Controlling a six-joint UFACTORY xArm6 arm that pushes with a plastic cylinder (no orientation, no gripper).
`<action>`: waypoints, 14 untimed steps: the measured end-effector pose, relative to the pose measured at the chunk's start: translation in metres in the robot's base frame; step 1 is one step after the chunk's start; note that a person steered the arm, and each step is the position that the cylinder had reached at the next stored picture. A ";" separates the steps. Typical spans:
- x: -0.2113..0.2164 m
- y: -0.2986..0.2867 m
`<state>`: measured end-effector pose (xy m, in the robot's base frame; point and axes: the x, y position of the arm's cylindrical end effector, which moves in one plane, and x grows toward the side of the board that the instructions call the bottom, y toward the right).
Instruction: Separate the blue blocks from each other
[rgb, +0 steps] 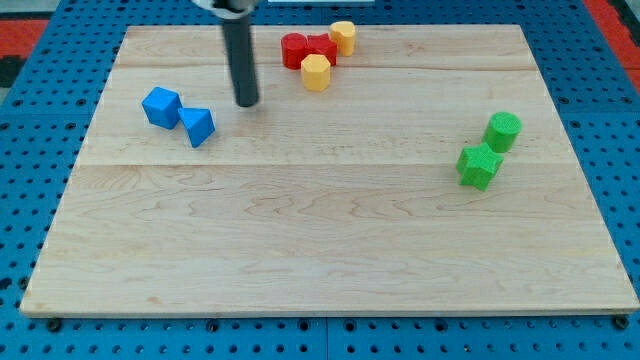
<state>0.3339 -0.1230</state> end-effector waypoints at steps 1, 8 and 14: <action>-0.008 -0.065; 0.120 -0.047; 0.125 -0.118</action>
<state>0.4594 -0.2406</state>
